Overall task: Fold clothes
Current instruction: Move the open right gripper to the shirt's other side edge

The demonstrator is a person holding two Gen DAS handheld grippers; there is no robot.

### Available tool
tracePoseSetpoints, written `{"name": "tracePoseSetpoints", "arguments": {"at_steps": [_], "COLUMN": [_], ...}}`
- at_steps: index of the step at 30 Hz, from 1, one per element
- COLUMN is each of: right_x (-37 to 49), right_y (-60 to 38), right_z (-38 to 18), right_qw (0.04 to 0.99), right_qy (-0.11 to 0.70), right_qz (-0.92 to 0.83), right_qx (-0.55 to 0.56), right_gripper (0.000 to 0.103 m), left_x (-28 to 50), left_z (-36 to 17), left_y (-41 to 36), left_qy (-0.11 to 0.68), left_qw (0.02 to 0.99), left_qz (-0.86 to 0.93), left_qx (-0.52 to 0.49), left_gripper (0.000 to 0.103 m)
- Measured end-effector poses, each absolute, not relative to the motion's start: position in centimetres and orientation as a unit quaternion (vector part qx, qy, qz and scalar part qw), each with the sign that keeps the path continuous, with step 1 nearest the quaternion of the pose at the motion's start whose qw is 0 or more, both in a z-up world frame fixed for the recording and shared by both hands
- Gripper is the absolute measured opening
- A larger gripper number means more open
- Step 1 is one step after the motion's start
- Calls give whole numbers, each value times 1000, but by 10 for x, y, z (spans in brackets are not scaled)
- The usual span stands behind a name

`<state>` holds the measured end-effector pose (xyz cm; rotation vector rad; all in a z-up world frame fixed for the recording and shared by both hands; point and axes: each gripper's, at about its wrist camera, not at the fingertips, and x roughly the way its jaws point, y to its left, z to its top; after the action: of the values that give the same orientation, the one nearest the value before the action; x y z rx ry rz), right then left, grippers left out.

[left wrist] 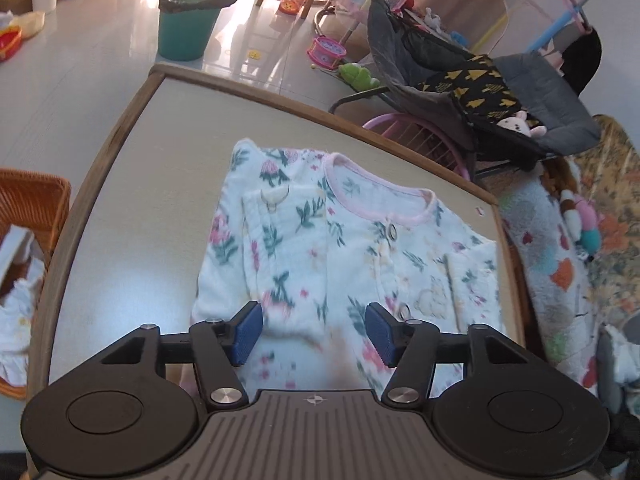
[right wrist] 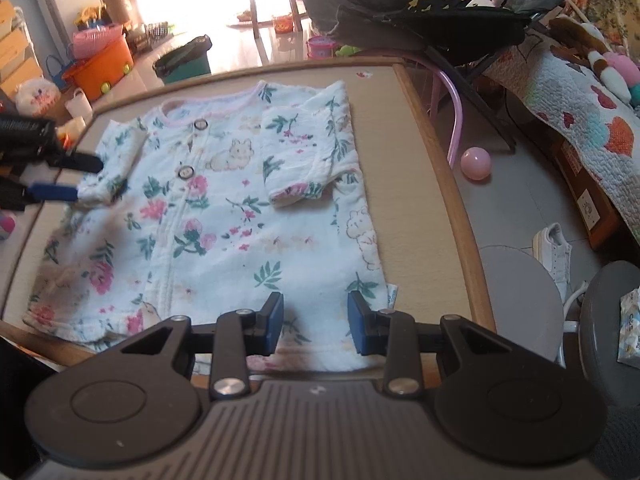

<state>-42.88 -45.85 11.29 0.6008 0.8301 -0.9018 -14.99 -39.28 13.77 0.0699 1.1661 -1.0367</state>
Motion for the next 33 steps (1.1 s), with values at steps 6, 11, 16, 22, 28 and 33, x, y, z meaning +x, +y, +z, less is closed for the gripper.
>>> {"name": "tracePoseSetpoints", "arguments": {"at_steps": [6,11,16,22,28,33], "right_x": [-437,-447,-448,-450,-453,-449], "right_y": [-445,-438,-431,-420,-430,-437], "right_z": [127,133,134,140,144,149], "right_qw": [792,797,801,822,816,810], "right_qy": [380,378,390,379,380,414], "right_qz": [-405,-394,-375,-356,-360,-357], "right_qx": [254,259,256,229,247,213], "right_gripper": [34,34,35,44,44,43], "left_x": [-162,-163,-169,-176,-175,-173], "left_z": [125,111,105,107,104,101], "left_y": [-338,-296,-266,-246,-249,-252], "left_qy": [552,565,547,510,507,510], "left_qw": [698,695,700,701,706,705], "left_qz": [-457,-443,-459,-498,-494,-493], "left_qx": [14,-12,-11,12,15,12], "left_gripper": [65,65,65,65,66,68]}}
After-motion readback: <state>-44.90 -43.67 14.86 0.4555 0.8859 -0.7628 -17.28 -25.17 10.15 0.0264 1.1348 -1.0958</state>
